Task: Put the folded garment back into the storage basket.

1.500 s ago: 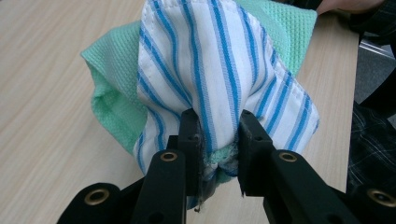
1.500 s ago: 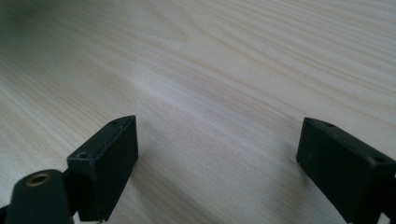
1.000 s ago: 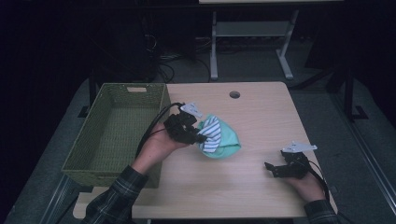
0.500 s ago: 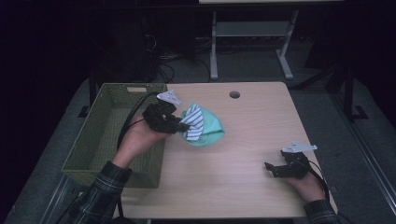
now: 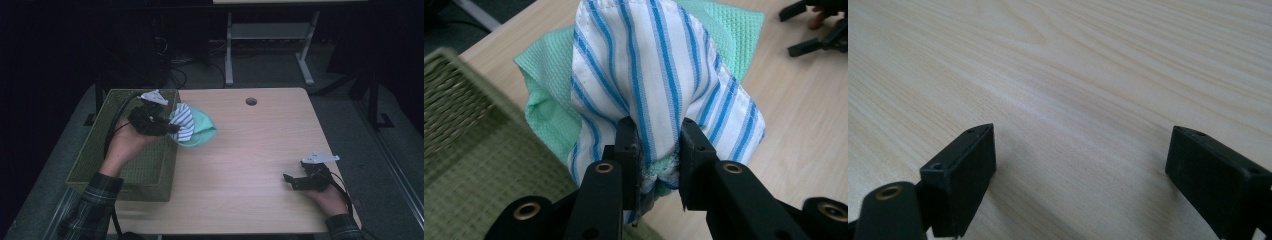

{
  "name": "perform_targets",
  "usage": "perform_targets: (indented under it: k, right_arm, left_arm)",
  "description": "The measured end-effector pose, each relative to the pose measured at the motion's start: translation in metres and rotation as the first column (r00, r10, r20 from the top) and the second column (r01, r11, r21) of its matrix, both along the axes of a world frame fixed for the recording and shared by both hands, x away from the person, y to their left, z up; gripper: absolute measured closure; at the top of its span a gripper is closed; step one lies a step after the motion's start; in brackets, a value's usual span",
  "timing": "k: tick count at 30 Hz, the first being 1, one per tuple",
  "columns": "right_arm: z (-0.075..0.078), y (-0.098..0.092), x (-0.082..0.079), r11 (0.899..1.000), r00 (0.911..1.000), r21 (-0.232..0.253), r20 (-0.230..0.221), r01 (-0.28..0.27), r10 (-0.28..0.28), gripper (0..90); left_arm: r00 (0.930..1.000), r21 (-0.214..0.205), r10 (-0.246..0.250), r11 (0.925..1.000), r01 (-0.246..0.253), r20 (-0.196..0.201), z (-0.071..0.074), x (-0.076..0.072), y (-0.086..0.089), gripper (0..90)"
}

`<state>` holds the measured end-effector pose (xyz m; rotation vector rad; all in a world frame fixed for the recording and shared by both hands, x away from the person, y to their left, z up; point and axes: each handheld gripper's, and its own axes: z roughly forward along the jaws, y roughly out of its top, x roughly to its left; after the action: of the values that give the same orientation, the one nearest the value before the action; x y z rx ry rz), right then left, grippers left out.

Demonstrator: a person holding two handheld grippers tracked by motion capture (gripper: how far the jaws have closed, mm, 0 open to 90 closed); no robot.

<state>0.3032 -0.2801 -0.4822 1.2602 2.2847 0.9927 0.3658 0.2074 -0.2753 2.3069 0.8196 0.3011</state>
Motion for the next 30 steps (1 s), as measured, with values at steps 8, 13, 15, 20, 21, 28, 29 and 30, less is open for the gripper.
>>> perform_targets:
  k: [8,13,15,20,21,28,29,30]
  right_arm:
    - [0.0,0.0,0.0,1.0,1.0,-0.001,-0.002,-0.003,0.003,11.0]
    - [0.0,0.001,0.001,1.0,0.9999,-0.006,-0.012,-0.005,0.005,5.6]
    - [-0.001,0.001,0.001,1.0,0.9999,-0.01,-0.015,-0.004,0.004,3.5]
    - [-0.001,0.002,0.002,1.0,0.9997,-0.012,-0.022,0.003,-0.003,1.8]
    - [-0.001,0.002,0.002,1.0,0.9997,-0.012,-0.023,0.003,-0.004,1.9]
    - [-0.001,0.002,0.002,1.0,0.9998,-0.012,-0.022,0.002,-0.003,1.8]
    - [-0.001,0.002,0.002,1.0,0.9997,-0.012,-0.023,0.003,-0.003,1.8]
    - [-0.001,0.002,0.002,1.0,0.9997,-0.012,-0.022,0.002,-0.003,1.8]
  left_arm:
    - [0.9966,0.018,0.081,0.9965,-0.081,0.015,-0.001,0.003,0.029,73.5]
    - [0.9907,0.03,0.134,0.9905,-0.134,0.024,-0.001,0.003,0.046,73.5]
    - [0.9876,0.027,0.155,0.9874,-0.156,0.026,-0.001,0.003,0.051,73.5]
    - [0.9791,0.02,0.202,0.9791,-0.203,0.022,-0.004,0.004,0.066,73.5]
    - [0.9779,0.022,0.208,0.9778,-0.209,0.019,-0.005,0.005,0.069,73.5]
    - [0.9614,0.028,0.275,0.961,-0.275,0.014,-0.015,0.008,0.088,73.4]
    - [0.9595,0.029,0.281,0.9591,-0.282,0.011,-0.016,0.009,0.091,73.4]
    - [0.9568,0.033,0.291,0.9562,-0.291,0.009,-0.018,0.009,0.093,73.4]
